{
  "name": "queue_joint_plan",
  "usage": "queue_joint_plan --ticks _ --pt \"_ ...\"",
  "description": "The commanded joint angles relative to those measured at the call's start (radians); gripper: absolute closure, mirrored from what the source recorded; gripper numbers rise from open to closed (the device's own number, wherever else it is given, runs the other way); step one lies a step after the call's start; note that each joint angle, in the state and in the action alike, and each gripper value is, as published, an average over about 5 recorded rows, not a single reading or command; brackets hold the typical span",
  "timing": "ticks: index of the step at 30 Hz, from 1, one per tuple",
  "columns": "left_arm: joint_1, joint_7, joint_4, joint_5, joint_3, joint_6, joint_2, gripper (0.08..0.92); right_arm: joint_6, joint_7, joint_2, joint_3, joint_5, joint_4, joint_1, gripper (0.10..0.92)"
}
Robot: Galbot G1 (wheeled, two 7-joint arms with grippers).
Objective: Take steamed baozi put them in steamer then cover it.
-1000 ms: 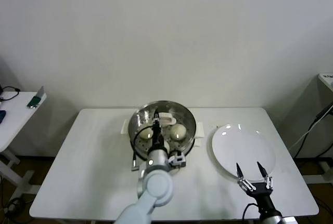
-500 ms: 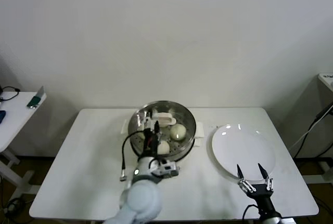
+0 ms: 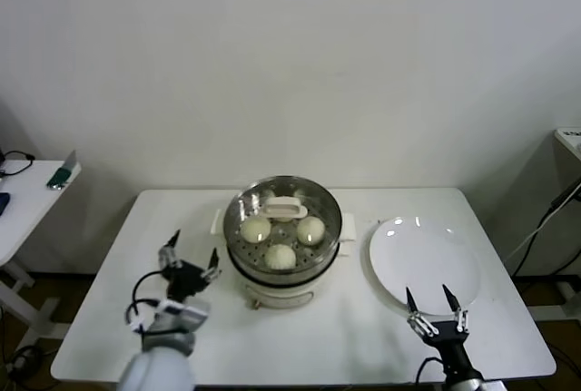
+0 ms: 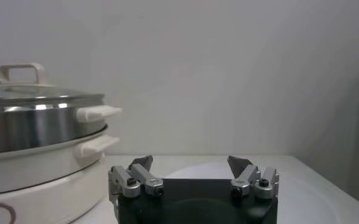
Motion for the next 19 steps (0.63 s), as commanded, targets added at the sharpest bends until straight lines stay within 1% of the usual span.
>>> queue_joint_plan --ticks 1,3,8,19 --pt "0.336 0.02 0.089 -0.718 -0.407 -0.719 0.019 0.177 0.074 -0.016 0.005 -0.027 -0.045 -0.046 0.009 0.203" --pt "0.335 0.021 0.131 -0.705 -0.375 -0.755 0.003 0.177 0.084 -0.017 0.004 -0.03 -0.046 -0.06 0.012 0.203" --pt "0.328 0.016 0.203 -0.677 -0.31 -0.798 -0.024 0.177 0.105 -0.019 0.001 -0.035 -0.042 -0.085 0.019 0.203" --pt "0.319 0.016 0.235 -0.663 -0.274 -0.818 -0.032 0.177 0.103 -0.012 0.0 -0.044 -0.027 -0.085 0.022 0.203"
